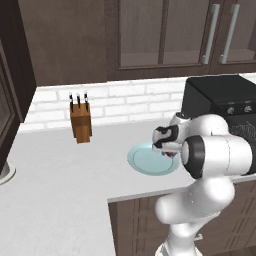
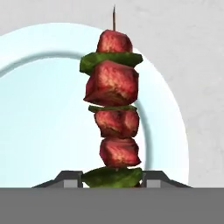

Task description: Pick up the kebab skewer and baguette bread, and place them inside the toaster oven. Close the toaster oven door and start by setting the timer.

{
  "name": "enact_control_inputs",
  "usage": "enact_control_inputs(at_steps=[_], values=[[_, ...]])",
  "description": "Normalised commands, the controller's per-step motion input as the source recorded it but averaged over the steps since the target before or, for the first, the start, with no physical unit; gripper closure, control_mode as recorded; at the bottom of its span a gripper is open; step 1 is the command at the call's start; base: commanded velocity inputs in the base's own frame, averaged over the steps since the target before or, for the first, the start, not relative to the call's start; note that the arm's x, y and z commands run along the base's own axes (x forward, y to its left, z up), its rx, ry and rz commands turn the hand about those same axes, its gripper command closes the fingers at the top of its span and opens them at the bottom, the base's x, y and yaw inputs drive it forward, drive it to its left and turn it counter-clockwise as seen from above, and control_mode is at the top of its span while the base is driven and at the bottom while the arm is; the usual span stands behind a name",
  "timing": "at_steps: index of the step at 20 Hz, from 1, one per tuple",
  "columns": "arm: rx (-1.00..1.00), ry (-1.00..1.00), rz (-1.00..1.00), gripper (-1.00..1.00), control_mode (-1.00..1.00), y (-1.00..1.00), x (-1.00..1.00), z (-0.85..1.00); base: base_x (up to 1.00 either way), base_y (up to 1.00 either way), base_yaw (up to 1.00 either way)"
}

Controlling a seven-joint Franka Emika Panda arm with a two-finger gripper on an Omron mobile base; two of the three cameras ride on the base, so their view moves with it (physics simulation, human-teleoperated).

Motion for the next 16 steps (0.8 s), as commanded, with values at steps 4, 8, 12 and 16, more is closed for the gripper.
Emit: enact_control_inputs(at_steps=[4, 8, 12, 16], values=[[0.04, -0.18, 0.26, 1.0, -1.0, -0.62, -1.0, 1.0, 0.0, 0.0, 0.0], [0.0, -0.12, 0.27, 1.0, -1.0, -0.49, -0.94, 0.99, 0.0, 0.0, 0.0], [0.0, -0.09, 0.25, 1.0, -1.0, -0.64, -0.88, 0.8, 0.0, 0.0, 0.0], [0.0, 0.02, 0.1, 1.0, -1.0, -0.97, -0.31, 0.37, 0.0, 0.0, 0.0]])
